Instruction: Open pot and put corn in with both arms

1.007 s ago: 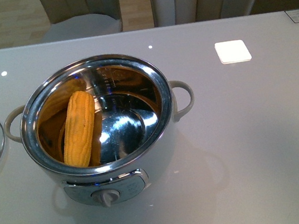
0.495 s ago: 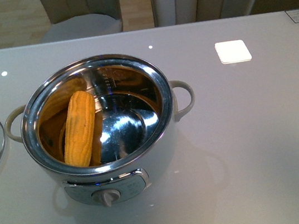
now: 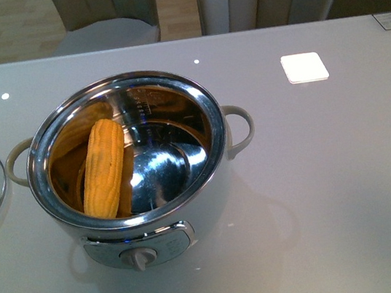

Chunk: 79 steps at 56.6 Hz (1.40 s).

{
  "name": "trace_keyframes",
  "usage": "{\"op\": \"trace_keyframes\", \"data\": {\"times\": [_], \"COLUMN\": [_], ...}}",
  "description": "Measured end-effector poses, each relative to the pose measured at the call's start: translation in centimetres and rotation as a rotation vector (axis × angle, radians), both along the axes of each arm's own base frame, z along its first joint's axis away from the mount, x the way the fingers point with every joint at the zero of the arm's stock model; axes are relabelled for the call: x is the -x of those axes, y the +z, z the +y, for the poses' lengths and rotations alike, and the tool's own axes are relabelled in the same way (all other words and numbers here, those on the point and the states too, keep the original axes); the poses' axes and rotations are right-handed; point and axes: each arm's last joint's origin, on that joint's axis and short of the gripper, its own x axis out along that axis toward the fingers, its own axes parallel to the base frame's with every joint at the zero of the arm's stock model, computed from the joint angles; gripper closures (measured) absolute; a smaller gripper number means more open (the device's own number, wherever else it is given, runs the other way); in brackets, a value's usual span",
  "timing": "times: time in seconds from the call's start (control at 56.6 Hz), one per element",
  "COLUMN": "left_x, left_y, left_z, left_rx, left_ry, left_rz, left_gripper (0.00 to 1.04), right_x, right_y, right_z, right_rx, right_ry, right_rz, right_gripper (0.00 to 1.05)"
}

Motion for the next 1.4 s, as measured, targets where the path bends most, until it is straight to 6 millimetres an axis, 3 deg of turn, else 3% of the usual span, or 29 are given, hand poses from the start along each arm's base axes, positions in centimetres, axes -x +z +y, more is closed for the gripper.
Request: {"op": "trace_keyframes", "data": {"times": [0.371, 0.689, 0.795, 1.06, 1.166, 1.395], "left_x": [0.0, 0.0, 0.0, 0.0, 0.0, 0.0], "left_y": [0.0, 0.0, 0.0, 0.0, 0.0, 0.0], "left_z": [0.0, 0.0, 0.0, 0.0, 0.0, 0.0], "left_rx": [0.000, 0.000, 0.000, 0.000, 0.000, 0.000], "left_ry": [0.000, 0.000, 0.000, 0.000, 0.000, 0.000], "left_rz": [0.000, 0.000, 0.000, 0.000, 0.000, 0.000], "left_gripper": [0.07, 0.07, 0.07, 0.07, 0.07, 0.07], "right_x": [1.4, 1.5, 1.5, 1.5, 1.5, 1.5], "right_y": [-0.3, -0.3, -0.3, -0.3, -0.3, -0.3], "right_z": [0.0, 0.0, 0.0, 0.0, 0.0, 0.0], "right_rx": [0.000, 0.000, 0.001, 0.001, 0.001, 0.001], "right_ry": [0.000, 0.000, -0.001, 0.000, 0.000, 0.000], "right_rz": [0.010, 0.004, 0.004, 0.004, 0.004, 0.004], "right_gripper": [1.03, 1.02, 0.77, 0.32, 0.07, 0.09]}}
